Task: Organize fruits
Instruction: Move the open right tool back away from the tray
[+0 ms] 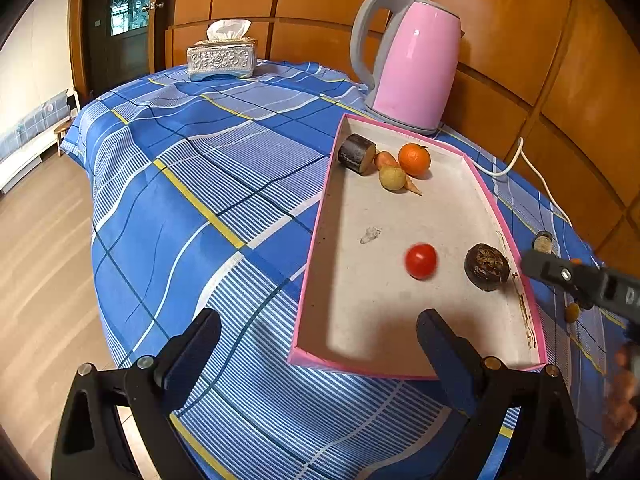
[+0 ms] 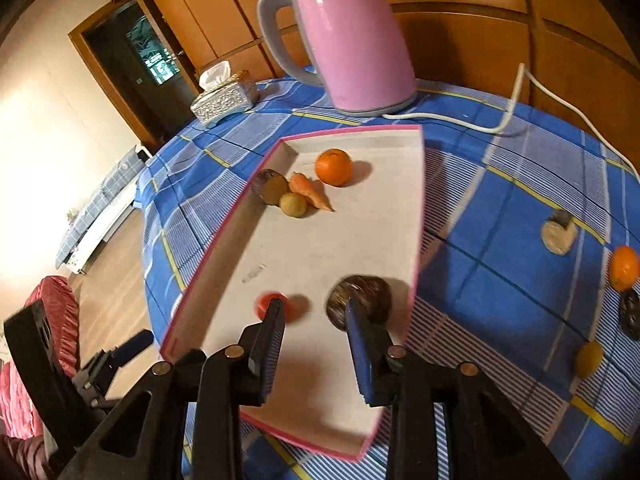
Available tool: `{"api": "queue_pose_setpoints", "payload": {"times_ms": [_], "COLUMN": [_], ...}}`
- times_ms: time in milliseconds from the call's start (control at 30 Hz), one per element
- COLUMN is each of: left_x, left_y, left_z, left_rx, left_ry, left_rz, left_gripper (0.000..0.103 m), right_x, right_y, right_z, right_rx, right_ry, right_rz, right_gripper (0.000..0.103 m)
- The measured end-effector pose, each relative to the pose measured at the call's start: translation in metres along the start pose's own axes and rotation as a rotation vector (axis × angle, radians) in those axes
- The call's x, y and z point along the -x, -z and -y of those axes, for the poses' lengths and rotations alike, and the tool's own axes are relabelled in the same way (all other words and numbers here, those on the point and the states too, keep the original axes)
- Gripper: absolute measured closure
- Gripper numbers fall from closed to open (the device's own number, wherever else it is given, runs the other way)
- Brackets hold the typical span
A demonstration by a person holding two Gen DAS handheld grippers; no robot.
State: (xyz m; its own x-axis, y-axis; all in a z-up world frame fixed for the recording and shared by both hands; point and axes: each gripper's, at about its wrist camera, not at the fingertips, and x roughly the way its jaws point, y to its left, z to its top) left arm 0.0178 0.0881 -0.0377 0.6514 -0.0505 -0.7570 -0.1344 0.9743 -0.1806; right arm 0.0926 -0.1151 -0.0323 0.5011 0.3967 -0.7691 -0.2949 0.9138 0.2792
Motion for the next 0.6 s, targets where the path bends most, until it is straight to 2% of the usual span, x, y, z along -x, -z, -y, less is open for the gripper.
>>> {"api": "queue_pose_setpoints", "payload": {"times_ms": [67,133,600], "left_x": [0.000,0.001,0.003], "left_y": [0.000,0.000,0.001], "left_z": [0.000,0.001,0.005], "left_rx": [-0.002,-0.003,-0.016], "left_ry": [0.000,0.000,-0.005], "left_rz": [0.001,0.000,0.002], "left_gripper": [0.004,0.004,0.004], "right_x": [0.008,0.018,0.076], "right_y": [0.007,0.015,0.068], "right_z": [0.006,0.014,0.102], "right_rx": [-0.006,-0.015,-0.189], "right_ry": [0.035,0.073,0.345], "right_rz": [0.011,0.024,0.081], "right_gripper": [0.071,0.066,0.066]}}
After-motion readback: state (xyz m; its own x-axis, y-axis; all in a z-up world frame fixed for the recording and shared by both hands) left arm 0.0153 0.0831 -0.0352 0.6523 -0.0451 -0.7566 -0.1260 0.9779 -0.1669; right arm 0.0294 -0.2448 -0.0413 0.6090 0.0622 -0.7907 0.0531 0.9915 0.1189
